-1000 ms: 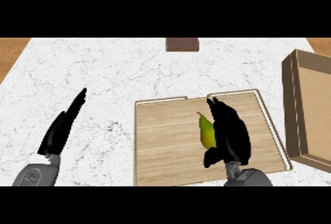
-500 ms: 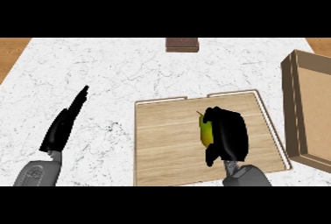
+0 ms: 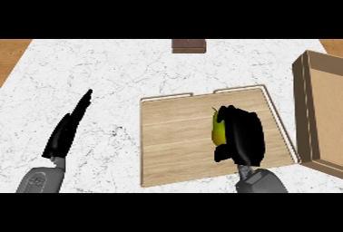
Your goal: Pick the pear from the tray and place it in the cardboard box
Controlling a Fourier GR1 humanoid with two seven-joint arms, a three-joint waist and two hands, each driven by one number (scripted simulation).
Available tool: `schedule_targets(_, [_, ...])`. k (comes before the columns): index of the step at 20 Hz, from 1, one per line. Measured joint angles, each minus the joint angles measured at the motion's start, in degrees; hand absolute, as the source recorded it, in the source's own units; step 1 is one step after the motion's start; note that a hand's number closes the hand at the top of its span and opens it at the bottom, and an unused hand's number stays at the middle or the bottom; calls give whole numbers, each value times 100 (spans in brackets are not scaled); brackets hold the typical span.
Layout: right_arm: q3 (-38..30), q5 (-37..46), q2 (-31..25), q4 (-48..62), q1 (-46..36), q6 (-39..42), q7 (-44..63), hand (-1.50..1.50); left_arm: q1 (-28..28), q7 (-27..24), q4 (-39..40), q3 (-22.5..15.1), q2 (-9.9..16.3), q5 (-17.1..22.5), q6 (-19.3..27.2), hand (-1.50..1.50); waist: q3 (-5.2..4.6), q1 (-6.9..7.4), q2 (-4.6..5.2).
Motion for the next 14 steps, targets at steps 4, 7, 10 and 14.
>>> schedule_targets(4, [-391, -555, -389, 59, -212, 926, -384, 150, -43, 28, -30, 2, 6, -13, -31, 0, 9, 12, 18])
schedule_targets(7, [-722, -816, -702, -209, -358, 1522, -560, 150, -27, -35, 36, 74, 34, -20, -51, 0, 22, 4, 37])
schedule_targets(10, [-969, -870, -879, -520, -510, 1864, -585, 150, -81, -75, 127, 119, 25, -28, -86, 0, 28, 1, 45])
schedule_targets(14, [-1195, -803, -1032, -1280, -763, 2430, -252, 150, -72, -100, 160, 122, -1, -55, -94, 0, 31, -11, 42])
